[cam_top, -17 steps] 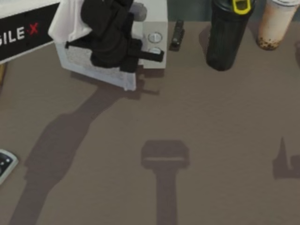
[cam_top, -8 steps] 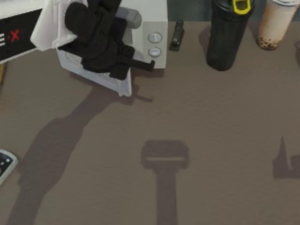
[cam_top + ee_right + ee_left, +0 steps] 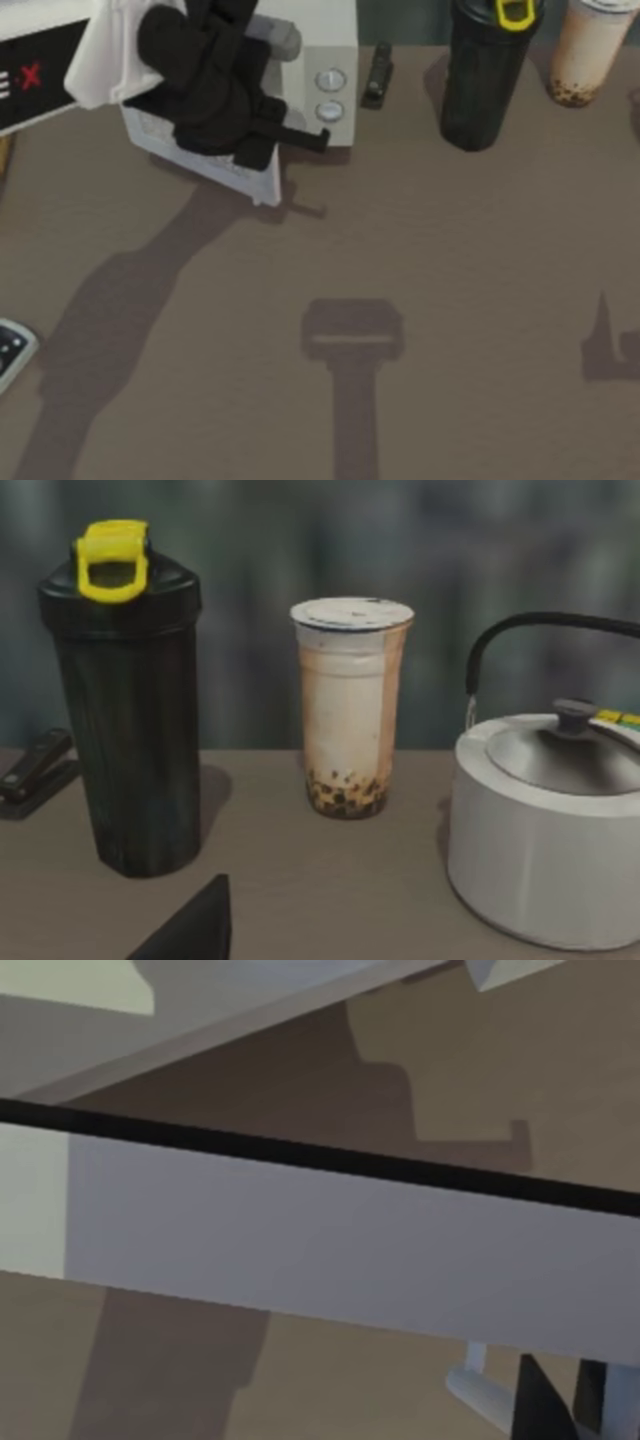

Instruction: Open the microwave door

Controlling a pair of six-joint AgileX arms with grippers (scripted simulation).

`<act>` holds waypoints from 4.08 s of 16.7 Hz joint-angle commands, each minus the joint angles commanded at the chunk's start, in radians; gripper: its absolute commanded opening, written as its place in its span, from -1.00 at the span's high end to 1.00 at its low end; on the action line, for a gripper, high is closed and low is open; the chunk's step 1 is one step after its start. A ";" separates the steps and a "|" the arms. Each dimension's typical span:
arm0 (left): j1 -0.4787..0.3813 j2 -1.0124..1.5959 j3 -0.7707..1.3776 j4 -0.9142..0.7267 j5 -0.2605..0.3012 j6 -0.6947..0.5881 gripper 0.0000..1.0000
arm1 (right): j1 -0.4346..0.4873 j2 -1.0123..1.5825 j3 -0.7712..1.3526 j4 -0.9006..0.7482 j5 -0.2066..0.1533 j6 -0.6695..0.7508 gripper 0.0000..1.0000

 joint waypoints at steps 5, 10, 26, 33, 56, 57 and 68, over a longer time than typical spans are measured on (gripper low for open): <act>0.000 0.000 0.000 0.000 0.000 0.000 1.00 | 0.000 0.000 0.000 0.000 0.000 0.000 -1.00; 0.000 0.000 0.000 0.000 0.000 0.000 1.00 | 0.000 0.000 0.000 0.000 0.000 0.000 -1.00; 0.041 -0.070 -0.088 0.019 0.077 0.132 1.00 | 0.000 0.000 0.000 0.000 0.000 0.000 -1.00; 0.041 -0.070 -0.088 0.019 0.077 0.132 1.00 | 0.000 0.000 0.000 0.000 0.000 0.000 -1.00; 0.078 -0.108 -0.145 0.013 0.139 0.236 1.00 | 0.000 0.000 0.000 0.000 0.000 0.000 -1.00; 0.086 -0.117 -0.154 0.013 0.151 0.259 1.00 | 0.000 0.000 0.000 0.000 0.000 0.000 -1.00; 0.095 -0.132 -0.160 0.018 0.164 0.282 1.00 | 0.000 0.000 0.000 0.000 0.000 0.000 -1.00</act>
